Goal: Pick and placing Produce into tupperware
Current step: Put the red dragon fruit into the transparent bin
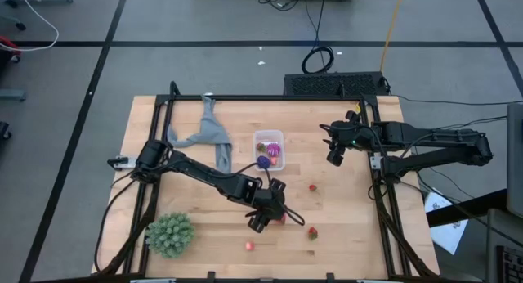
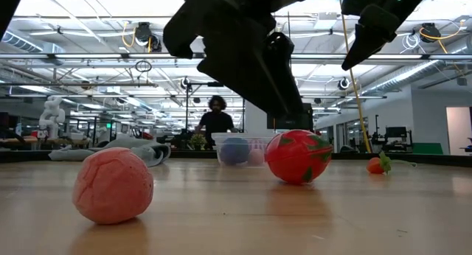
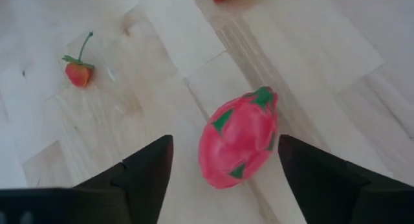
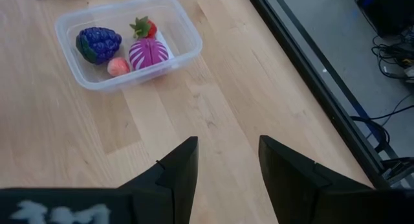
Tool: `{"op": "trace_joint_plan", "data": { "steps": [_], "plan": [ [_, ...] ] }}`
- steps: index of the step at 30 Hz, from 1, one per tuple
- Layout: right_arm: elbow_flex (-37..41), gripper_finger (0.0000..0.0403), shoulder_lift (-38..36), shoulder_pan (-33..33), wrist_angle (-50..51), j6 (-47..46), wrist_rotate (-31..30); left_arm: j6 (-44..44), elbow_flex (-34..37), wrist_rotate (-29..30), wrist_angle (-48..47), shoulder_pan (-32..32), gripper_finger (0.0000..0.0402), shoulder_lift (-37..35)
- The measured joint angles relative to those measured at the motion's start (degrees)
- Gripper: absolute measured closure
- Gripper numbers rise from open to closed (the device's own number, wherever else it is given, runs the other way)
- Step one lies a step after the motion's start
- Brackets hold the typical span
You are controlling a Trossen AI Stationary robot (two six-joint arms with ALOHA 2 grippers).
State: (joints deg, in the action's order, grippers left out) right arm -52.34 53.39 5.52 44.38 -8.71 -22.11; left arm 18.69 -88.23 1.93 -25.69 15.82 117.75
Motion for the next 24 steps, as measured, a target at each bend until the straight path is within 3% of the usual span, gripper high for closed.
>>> {"op": "trace_joint_plan", "data": {
  "steps": [8,24],
  "plan": [
    [0.0,0.0248,0.0,0.0,-0.01,0.39,-0.01,-0.03,0.0,0.02,0.56,-0.04,0.0083,0.0],
    [0.0,0.0248,0.0,0.0,-1.71,0.41,0.0,-0.66,0.07,-3.21,0.93,0.17,0.0082,1.41]
  ]
}}
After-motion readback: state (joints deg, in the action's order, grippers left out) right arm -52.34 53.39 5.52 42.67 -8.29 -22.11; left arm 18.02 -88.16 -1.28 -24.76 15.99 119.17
